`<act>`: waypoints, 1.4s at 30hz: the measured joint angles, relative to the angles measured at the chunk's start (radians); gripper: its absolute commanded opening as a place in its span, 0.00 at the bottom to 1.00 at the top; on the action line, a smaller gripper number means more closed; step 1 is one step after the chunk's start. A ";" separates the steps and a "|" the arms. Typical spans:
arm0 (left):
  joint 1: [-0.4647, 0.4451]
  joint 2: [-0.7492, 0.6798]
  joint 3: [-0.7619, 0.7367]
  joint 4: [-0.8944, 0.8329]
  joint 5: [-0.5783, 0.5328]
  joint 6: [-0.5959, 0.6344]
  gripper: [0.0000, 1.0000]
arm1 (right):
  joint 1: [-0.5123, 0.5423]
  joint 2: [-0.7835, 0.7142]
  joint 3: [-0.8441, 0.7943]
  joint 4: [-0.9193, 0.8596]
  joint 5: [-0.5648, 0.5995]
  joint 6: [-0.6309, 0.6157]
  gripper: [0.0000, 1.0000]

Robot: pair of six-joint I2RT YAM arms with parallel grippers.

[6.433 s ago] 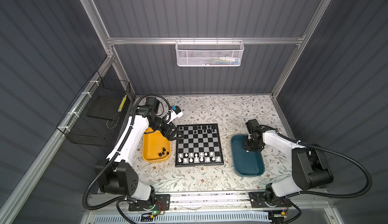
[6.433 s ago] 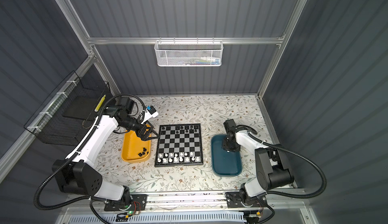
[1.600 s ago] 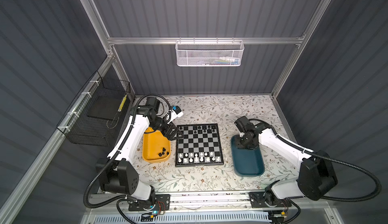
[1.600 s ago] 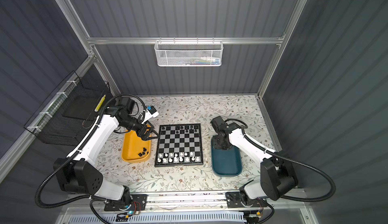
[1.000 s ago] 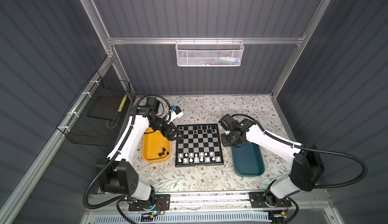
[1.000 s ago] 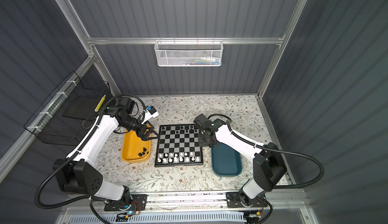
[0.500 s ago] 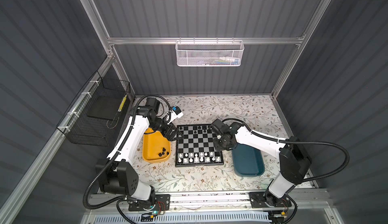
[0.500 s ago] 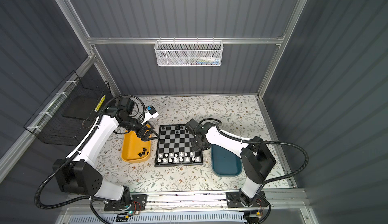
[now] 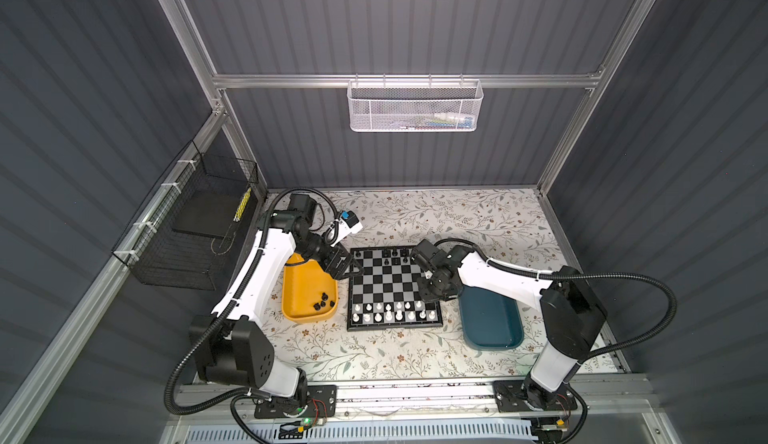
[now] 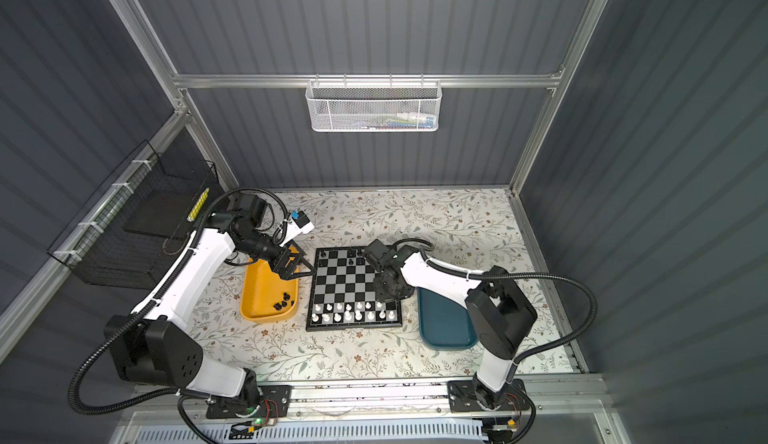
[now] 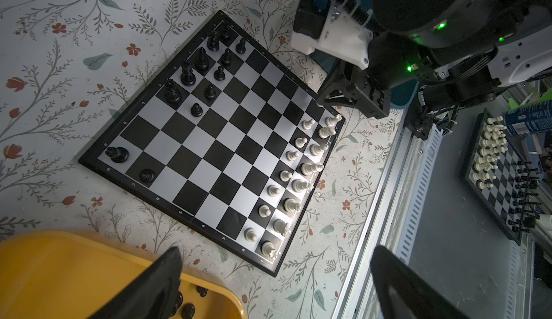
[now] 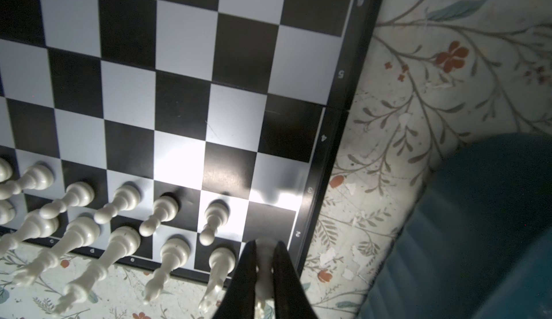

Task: Set up the chess pieces on the board
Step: 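Carry the pawn with the right gripper over the board's nearest rows, then lower the white pawn onto the second-nearest row and open the right gripper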

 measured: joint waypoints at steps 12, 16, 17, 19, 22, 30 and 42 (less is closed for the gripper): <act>0.000 -0.002 -0.003 0.000 0.000 0.000 1.00 | 0.005 0.019 -0.027 0.035 -0.018 0.010 0.15; 0.000 -0.005 -0.003 0.000 0.000 0.000 1.00 | 0.006 0.033 -0.039 0.045 -0.021 0.013 0.15; 0.000 -0.006 -0.003 0.000 0.000 0.000 1.00 | 0.006 0.036 -0.043 0.047 -0.021 0.013 0.16; 0.000 -0.007 -0.003 0.000 0.000 0.000 0.99 | 0.006 0.036 -0.049 0.048 -0.021 0.015 0.16; 0.000 -0.008 -0.004 0.000 0.000 0.000 1.00 | 0.007 0.036 -0.050 0.051 -0.021 0.016 0.16; 0.000 -0.009 -0.004 0.000 0.000 0.000 1.00 | 0.007 0.036 -0.052 0.066 -0.021 0.019 0.20; 0.000 -0.009 -0.004 0.000 0.000 0.000 1.00 | 0.007 0.036 -0.051 0.063 -0.021 0.019 0.25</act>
